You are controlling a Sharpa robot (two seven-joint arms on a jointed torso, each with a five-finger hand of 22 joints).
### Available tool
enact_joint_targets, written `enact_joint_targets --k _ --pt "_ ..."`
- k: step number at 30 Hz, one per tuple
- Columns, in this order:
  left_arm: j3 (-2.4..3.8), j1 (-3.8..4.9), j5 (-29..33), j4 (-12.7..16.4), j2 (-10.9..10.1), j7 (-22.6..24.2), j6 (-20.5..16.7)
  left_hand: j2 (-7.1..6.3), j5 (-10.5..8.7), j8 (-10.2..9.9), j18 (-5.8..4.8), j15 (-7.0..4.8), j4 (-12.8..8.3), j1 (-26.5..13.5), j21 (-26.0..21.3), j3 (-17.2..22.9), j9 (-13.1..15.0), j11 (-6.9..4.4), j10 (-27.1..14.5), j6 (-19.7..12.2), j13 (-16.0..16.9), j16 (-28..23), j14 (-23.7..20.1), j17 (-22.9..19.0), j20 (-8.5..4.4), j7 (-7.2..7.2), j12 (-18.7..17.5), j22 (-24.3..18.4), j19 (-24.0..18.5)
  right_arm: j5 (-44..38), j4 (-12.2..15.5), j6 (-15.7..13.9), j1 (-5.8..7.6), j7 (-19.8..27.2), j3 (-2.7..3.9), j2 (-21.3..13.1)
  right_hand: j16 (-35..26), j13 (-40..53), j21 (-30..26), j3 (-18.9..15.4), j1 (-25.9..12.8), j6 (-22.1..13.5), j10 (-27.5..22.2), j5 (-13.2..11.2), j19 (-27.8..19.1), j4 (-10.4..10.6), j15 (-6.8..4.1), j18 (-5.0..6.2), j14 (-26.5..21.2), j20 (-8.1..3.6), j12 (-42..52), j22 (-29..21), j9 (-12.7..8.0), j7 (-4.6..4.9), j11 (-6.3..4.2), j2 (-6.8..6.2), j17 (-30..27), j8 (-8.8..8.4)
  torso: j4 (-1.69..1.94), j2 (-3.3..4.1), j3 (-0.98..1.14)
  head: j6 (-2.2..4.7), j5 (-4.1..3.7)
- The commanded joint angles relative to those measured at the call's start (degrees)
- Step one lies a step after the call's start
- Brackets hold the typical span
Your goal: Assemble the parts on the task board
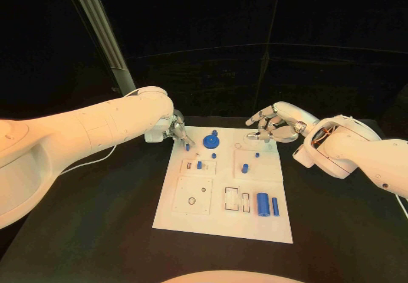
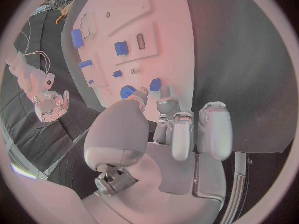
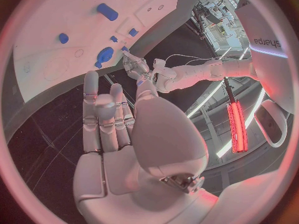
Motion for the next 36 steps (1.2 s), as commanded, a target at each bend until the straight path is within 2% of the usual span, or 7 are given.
enact_joint_targets --k 1,9,18,25,33,36 --pt "0.02 0.09 -0.44 0.18 -0.04 0.63 1.02 0.02 -0.19 -0.14 -0.36 0.41 -0.44 0.47 0.07 0.01 -0.08 0.01 -0.21 0.43 0.06 0.18 6.16 15.09 0.42 -0.02 0.22 1.85 -0.10 -0.07 0.02 0.13 0.10 0.45 0.04 0.06 0.08 -0.08 -0.25 -0.31 0.15 -0.31 -0.36 0.15 0.34 -0.08 0.07 0.29 -0.21 0.09 0.17 -0.05 0.08 -0.08 -0.11 0.43 0.06 0.39 0.02 0.02 0.00 -0.07 0.01" --pt "0.01 0.08 -0.44 0.44 0.10 1.35 0.86 0.35 -0.18 -0.29 -0.37 0.38 -0.64 1.16 0.10 0.26 -0.28 -0.03 -0.17 0.69 0.04 0.18 6.16 15.09 0.40 -0.06 0.22 1.93 -0.08 -0.07 -0.09 0.17 0.10 0.48 0.04 0.22 0.08 -0.08 -0.25 -0.31 0.15 -0.31 -0.36 0.15 0.34 -0.08 0.07 0.29 -0.21 0.09 0.17 -0.05 0.08 -0.08 -0.11 0.43 0.06 0.39 0.00 0.01 0.01 -0.13 0.09" --pt "0.01 0.07 -0.42 0.45 0.22 2.19 0.93 2.20 -0.19 -1.06 -0.36 0.33 -2.09 3.97 0.02 1.56 -1.00 -0.07 -0.31 1.03 -0.27 0.18 6.16 15.09 0.35 -0.08 -0.05 1.97 -0.12 -0.07 -0.19 0.20 0.10 0.46 0.04 0.27 0.12 -0.17 -0.26 -0.36 0.23 -0.34 -0.39 0.32 0.38 -0.09 0.06 0.29 -0.18 0.08 0.25 -0.06 0.08 -0.08 -0.12 0.49 0.11 0.45 -0.04 0.00 0.03 -0.24 -0.02" --pt "0.01 0.04 -0.39 0.44 0.28 2.78 1.59 3.02 -0.18 -1.49 -0.35 0.30 -3.01 5.36 -0.03 2.19 -1.39 -0.13 -0.35 1.33 -0.40 0.18 6.16 15.09 0.33 -0.16 -0.19 1.99 -0.15 -0.07 -0.29 0.19 0.10 0.47 0.04 0.31 0.12 -0.25 -0.27 -0.40 0.32 -0.37 -0.41 0.52 0.41 -0.11 0.05 0.29 -0.16 0.08 0.31 -0.06 0.08 -0.08 -0.13 0.56 0.12 0.51 -0.01 0.01 0.01 -0.27 -0.11" --pt "0.00 0.01 0.03 0.42 0.26 3.29 1.88 5.33 -0.21 -2.73 -0.33 0.03 -6.72 10.24 -0.12 6.02 -2.32 -0.46 -0.49 1.55 -0.71 0.18 6.16 15.09 0.09 -0.46 -0.67 2.04 -0.20 -0.07 -0.32 0.21 0.10 0.50 0.04 0.35 0.12 -0.28 -0.28 -0.42 0.35 -0.38 -0.42 0.62 0.43 -0.10 0.05 0.29 -0.15 0.07 0.34 -0.07 0.08 -0.09 -0.13 0.60 0.12 0.53 -0.01 0.00 0.01 -0.41 -0.17" --pt "0.00 0.01 0.15 0.56 0.15 3.54 1.79 5.84 -0.26 -3.34 -0.33 -0.06 -10.21 13.69 -0.13 10.75 -2.69 -0.45 -0.58 1.35 -1.02 0.18 6.16 15.09 -0.14 -0.28 -1.28 2.14 -0.19 -0.07 -0.32 0.22 0.10 0.50 0.04 0.34 0.13 -0.32 -0.28 -0.43 0.38 -0.39 -0.43 0.72 0.44 -0.09 0.05 0.29 -0.15 0.07 0.36 -0.07 0.08 -0.09 -0.13 0.63 0.14 0.56 0.01 0.00 0.00 -0.49 -0.16"
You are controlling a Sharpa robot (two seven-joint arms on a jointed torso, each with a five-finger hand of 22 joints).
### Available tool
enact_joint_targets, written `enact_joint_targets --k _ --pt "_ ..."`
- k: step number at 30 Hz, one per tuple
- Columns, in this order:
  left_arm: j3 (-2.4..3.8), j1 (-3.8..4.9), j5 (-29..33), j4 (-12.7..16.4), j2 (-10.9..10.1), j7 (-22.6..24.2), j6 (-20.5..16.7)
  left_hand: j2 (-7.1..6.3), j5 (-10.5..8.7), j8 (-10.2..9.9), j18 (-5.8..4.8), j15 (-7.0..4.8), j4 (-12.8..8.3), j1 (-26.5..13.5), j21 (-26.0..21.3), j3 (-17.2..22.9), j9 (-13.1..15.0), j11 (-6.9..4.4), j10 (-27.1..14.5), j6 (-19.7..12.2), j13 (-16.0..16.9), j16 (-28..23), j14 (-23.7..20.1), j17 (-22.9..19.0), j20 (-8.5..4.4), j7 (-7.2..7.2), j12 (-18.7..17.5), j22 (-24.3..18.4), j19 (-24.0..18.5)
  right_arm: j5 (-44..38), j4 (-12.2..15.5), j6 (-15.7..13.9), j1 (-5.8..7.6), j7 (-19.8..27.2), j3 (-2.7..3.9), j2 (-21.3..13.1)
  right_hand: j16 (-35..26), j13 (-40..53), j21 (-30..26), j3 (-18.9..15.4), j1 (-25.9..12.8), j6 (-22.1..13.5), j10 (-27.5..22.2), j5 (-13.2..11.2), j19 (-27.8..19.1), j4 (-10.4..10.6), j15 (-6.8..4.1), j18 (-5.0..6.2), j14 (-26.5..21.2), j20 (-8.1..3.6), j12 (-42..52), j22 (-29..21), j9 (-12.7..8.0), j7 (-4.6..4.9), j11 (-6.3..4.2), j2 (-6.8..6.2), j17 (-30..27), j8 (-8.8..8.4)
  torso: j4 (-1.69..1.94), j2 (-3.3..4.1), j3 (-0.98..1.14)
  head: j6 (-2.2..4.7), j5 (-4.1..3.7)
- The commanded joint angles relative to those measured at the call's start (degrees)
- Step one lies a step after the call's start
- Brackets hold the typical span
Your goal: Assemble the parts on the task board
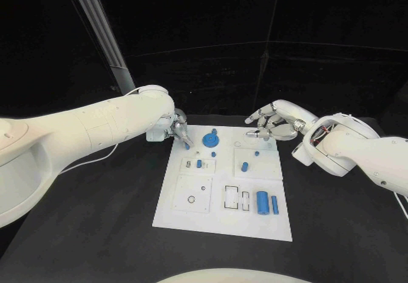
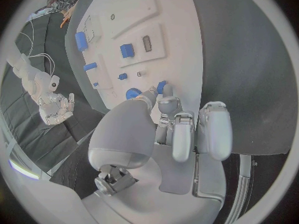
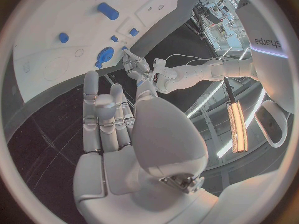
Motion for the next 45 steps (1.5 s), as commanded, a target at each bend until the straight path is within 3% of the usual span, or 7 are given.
enact_joint_targets --k 1,10,17,25,31,39,45 --pt "-0.03 0.02 0.22 0.21 -0.11 1.27 0.74 0.40 -0.05 -0.47 -0.34 0.09 -2.36 2.33 -0.18 4.42 -0.11 -0.18 -0.03 0.17 -0.34 0.18 6.16 15.09 -0.05 0.24 -0.62 2.13 -0.21 -0.07 0.05 0.20 0.10 0.49 0.04 0.04 0.13 -0.07 -0.28 -0.27 0.15 -0.39 -0.43 0.25 0.44 0.07 0.05 0.29 -0.15 0.07 0.37 -0.09 0.09 -0.09 -0.13 0.41 0.09 0.27 0.02 0.00 -0.01 -0.10 0.00" --pt "-0.04 0.01 0.44 0.98 -0.75 1.81 -1.12 -3.11 0.10 0.33 -0.36 0.31 -5.73 -1.44 -0.21 14.88 0.68 -0.09 0.89 0.31 -0.71 0.18 6.16 15.09 0.23 0.32 -1.13 2.45 -0.13 -0.07 0.07 0.20 0.10 0.49 0.04 -0.03 0.13 -0.12 -0.29 -0.30 0.18 -0.41 -0.45 0.39 0.45 0.08 0.04 0.29 -0.14 0.06 0.40 -0.09 0.09 -0.09 -0.13 0.44 0.09 0.31 0.06 -0.07 0.00 -0.05 0.03" --pt "-0.04 0.01 2.40 3.50 -2.45 2.94 -5.05 -4.60 0.91 1.02 -0.42 0.21 -7.07 -3.06 -0.08 18.52 1.26 -0.18 1.69 0.54 -0.18 0.18 6.16 15.09 0.21 0.21 -0.68 2.76 0.03 -0.07 0.09 0.22 0.10 0.46 0.04 -0.13 0.15 -0.16 -0.30 -0.34 0.19 -0.43 -0.47 0.53 0.47 0.10 0.04 0.28 -0.13 0.06 0.43 -0.09 0.09 -0.09 -0.13 0.47 0.12 0.34 0.10 -0.07 -0.01 0.03 0.13" --pt "-0.07 0.03 4.72 10.50 -6.78 3.44 -12.25 -6.45 5.66 2.00 -0.63 -0.04 -8.27 -5.33 0.57 21.75 1.96 -0.47 3.19 1.19 1.01 0.18 6.16 15.09 -0.01 -0.10 0.35 3.75 0.61 -0.07 0.02 0.20 0.11 0.41 0.04 -0.34 0.11 -0.20 -0.31 -0.37 0.20 -0.43 -0.48 0.65 0.48 0.11 0.04 0.28 -0.14 0.06 0.46 -0.10 0.09 -0.09 -0.13 0.49 0.08 0.37 0.13 -0.07 0.01 -0.12 0.33" --pt "-0.47 -0.28 5.11 17.21 -10.66 3.95 -17.53 -6.67 6.00 2.12 -0.63 -0.06 -8.40 -5.61 0.55 22.08 2.03 -0.52 3.28 1.29 0.96 0.18 6.16 15.09 -0.05 -0.13 0.31 3.74 0.61 -0.07 -0.19 0.19 0.11 0.41 0.04 -0.42 0.11 -0.20 -0.31 -0.37 0.20 -0.43 -0.48 0.65 0.48 0.11 0.04 0.28 -0.14 0.06 0.46 -0.10 0.09 -0.09 -0.13 0.49 0.08 0.37 0.34 -0.08 0.00 -0.34 0.62" --pt "-1.22 -1.31 3.63 23.66 -14.46 3.83 -21.54 -6.88 6.18 2.24 -0.69 -0.11 -8.59 -5.76 0.75 22.38 2.09 -0.58 3.59 1.42 1.30 0.18 6.16 15.09 -0.09 -0.19 0.59 4.02 0.76 -0.07 -0.29 0.15 0.11 0.43 0.04 -0.57 0.11 -0.20 -0.31 -0.37 0.20 -0.43 -0.48 0.65 0.48 0.11 0.04 0.28 -0.14 0.06 0.46 -0.10 0.09 -0.09 -0.13 0.49 0.08 0.37 1.05 -0.18 0.03 -0.72 0.24" --pt "-1.79 -2.02 1.08 26.92 -16.43 3.36 -22.63 -7.03 6.28 2.33 -0.72 -0.15 -8.73 -5.87 0.83 22.64 2.12 -0.63 3.79 1.53 1.47 0.18 6.16 15.09 -0.12 -0.24 0.74 4.13 0.83 -0.07 -0.28 0.14 0.11 0.43 0.04 -0.73 0.11 -0.20 -0.31 -0.37 0.20 -0.43 -0.48 0.65 0.48 0.11 0.04 0.28 -0.14 0.06 0.46 -0.10 0.09 -0.09 -0.13 0.49 0.08 0.37 1.03 -0.18 -0.02 -0.93 0.38"
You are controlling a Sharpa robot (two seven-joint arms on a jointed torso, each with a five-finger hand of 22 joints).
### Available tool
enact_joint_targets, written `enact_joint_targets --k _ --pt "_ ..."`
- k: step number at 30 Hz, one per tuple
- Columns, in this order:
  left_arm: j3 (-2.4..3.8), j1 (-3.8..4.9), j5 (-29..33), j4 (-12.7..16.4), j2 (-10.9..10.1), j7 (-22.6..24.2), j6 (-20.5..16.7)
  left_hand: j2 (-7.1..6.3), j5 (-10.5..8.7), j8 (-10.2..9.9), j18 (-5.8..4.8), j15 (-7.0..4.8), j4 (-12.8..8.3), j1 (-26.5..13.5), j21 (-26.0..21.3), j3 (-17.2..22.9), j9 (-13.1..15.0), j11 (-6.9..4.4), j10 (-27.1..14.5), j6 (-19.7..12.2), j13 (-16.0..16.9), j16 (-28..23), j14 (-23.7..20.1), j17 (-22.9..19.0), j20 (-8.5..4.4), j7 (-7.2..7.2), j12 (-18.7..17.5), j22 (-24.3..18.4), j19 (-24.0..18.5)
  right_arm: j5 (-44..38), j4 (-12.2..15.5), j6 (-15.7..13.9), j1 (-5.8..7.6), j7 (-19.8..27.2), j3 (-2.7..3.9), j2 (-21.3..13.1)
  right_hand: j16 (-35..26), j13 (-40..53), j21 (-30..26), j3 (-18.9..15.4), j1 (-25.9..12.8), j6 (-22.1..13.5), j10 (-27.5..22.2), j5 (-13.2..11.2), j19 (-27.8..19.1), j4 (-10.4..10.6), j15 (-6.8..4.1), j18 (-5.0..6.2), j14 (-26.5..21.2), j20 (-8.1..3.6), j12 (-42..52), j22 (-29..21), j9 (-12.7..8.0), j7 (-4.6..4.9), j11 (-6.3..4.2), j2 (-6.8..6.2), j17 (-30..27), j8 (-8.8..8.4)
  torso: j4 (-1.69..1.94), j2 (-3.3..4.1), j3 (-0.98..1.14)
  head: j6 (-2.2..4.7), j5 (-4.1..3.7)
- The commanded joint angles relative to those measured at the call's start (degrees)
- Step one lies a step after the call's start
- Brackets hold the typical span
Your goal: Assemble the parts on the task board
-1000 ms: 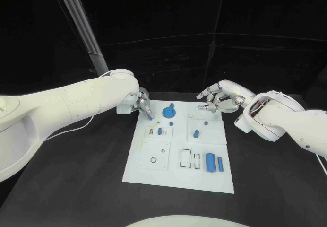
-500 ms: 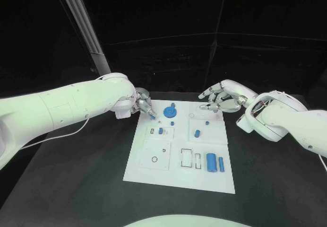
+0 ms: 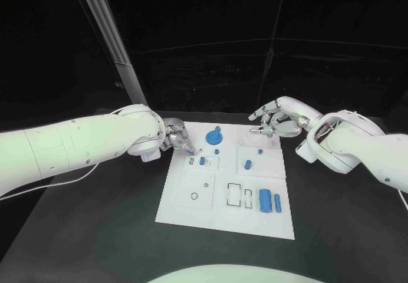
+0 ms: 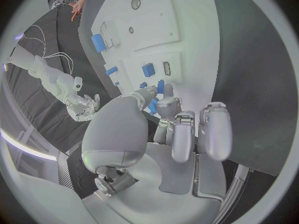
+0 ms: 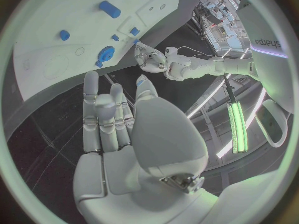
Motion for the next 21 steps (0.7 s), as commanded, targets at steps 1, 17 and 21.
enact_joint_targets --k 1,17,21 --pt "-0.11 -0.18 -2.58 1.14 -0.52 0.57 -2.79 0.09 0.33 0.23 -0.72 -0.16 -8.00 -0.31 0.29 8.23 0.05 0.08 0.41 0.49 0.12 0.18 6.16 15.09 -0.14 -0.05 0.29 4.15 0.84 -0.07 0.06 0.11 0.10 0.42 0.04 -0.12 0.11 -0.06 -0.31 -0.38 0.20 -0.44 -0.27 0.30 0.48 0.11 0.04 0.29 -0.14 0.06 0.23 -0.07 0.10 -0.09 0.07 0.49 0.03 0.37 0.09 0.00 -0.03 -0.12 0.13" --pt "-0.33 -1.27 -5.54 3.35 -1.48 -0.42 -1.21 -0.16 0.41 0.32 -0.73 -0.21 -8.23 -0.41 0.33 8.53 0.07 0.02 0.65 0.61 0.36 0.18 6.16 15.09 -0.18 -0.11 0.48 4.21 0.89 -0.07 0.00 0.20 0.10 0.51 0.04 -0.09 0.11 -0.06 -0.31 -0.38 0.20 -0.44 -0.27 0.30 0.48 0.11 0.04 0.29 -0.14 0.06 0.23 -0.07 0.10 -0.09 0.07 0.49 0.03 0.37 -0.01 0.08 0.06 -0.53 0.40" --pt "-0.34 -1.37 -5.60 3.30 -1.33 -0.61 -0.78 -0.20 0.43 0.34 -0.73 -0.22 -8.26 -0.43 0.35 8.59 0.08 0.01 0.70 0.64 0.44 0.18 6.16 15.09 -0.18 -0.11 0.54 4.24 0.90 -0.07 0.03 0.22 0.10 0.51 0.04 -0.09 0.11 -0.06 -0.31 -0.38 0.20 -0.44 -0.27 0.30 0.48 0.11 0.04 0.29 -0.14 0.06 0.23 -0.07 0.10 -0.09 0.07 0.49 0.03 0.37 0.03 0.07 0.04 -0.66 0.37"
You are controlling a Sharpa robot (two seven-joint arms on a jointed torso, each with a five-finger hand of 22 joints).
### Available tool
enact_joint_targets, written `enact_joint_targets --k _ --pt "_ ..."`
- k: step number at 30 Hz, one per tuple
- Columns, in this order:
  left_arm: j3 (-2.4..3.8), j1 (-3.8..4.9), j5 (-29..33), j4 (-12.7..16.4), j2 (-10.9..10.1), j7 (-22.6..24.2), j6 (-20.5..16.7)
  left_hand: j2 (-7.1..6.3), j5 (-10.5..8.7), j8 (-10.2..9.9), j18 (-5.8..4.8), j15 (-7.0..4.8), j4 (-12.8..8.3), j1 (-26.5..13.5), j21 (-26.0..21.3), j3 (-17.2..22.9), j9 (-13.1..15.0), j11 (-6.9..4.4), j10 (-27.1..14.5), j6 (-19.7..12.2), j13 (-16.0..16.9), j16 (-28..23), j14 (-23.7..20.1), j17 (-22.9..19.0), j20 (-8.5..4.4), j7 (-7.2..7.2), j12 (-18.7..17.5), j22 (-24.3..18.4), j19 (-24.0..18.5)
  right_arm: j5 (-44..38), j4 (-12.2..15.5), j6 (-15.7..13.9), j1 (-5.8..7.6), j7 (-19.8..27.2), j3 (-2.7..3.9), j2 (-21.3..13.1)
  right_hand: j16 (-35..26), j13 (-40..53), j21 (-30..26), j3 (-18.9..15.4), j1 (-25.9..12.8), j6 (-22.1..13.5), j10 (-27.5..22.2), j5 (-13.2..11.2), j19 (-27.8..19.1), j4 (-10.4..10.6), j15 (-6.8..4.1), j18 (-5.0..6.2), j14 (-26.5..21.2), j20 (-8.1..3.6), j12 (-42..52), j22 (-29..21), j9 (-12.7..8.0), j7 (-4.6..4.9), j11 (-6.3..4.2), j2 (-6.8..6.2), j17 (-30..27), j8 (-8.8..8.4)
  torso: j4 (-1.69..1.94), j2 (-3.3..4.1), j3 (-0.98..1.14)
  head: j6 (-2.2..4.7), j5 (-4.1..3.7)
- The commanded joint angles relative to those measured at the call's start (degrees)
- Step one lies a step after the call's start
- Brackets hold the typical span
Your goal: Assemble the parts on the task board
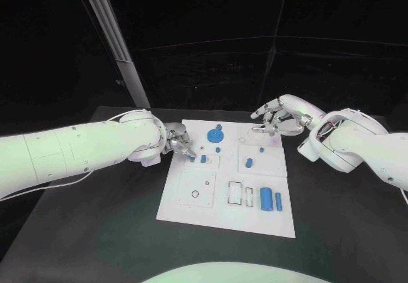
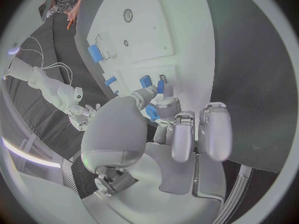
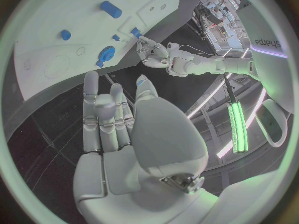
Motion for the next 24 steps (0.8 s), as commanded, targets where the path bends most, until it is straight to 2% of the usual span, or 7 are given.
enact_joint_targets --k 1,19,24 --pt "0.01 -0.01 -1.06 0.06 0.13 -0.43 0.72 0.41 0.23 0.37 -0.73 -0.22 -7.07 0.33 0.35 7.40 0.10 0.02 0.30 0.42 0.04 0.18 6.16 15.09 -0.02 0.08 0.19 4.23 0.74 -0.07 0.07 0.21 0.10 0.50 0.04 0.02 0.11 -0.07 -0.31 -0.38 0.20 -0.44 -0.28 0.30 0.48 0.11 0.04 0.29 -0.14 0.06 0.23 -0.07 0.09 -0.09 0.07 0.49 0.05 0.37 0.04 0.01 0.00 -0.09 -0.06" --pt "-0.08 -0.37 -1.08 -0.63 0.46 -1.58 2.95 0.33 0.26 0.40 -0.72 -0.23 -7.14 0.28 0.32 7.51 0.10 0.01 0.31 0.46 -0.05 0.18 6.16 15.09 -0.03 0.06 0.12 4.20 0.72 -0.07 0.11 0.25 0.10 0.51 0.03 0.03 0.11 -0.07 -0.31 -0.38 0.20 -0.44 -0.28 0.30 0.48 0.11 0.04 0.29 -0.14 0.06 0.23 -0.07 0.09 -0.09 0.07 0.49 0.05 0.37 -0.07 -0.02 0.03 -0.36 0.04" --pt "-0.09 -0.42 -1.08 -0.55 0.40 -1.69 3.60 0.27 0.29 0.42 -0.72 -0.24 -7.19 0.23 0.31 7.60 0.11 0.00 0.36 0.50 -0.03 0.18 6.16 15.09 -0.04 0.05 0.13 4.19 0.72 -0.07 0.12 0.26 0.10 0.51 0.03 0.00 0.11 -0.07 -0.31 -0.38 0.20 -0.44 -0.28 0.30 0.48 0.11 0.04 0.29 -0.14 0.06 0.23 -0.07 0.09 -0.09 0.07 0.49 0.05 0.37 0.02 -0.04 0.03 -0.49 -0.04"
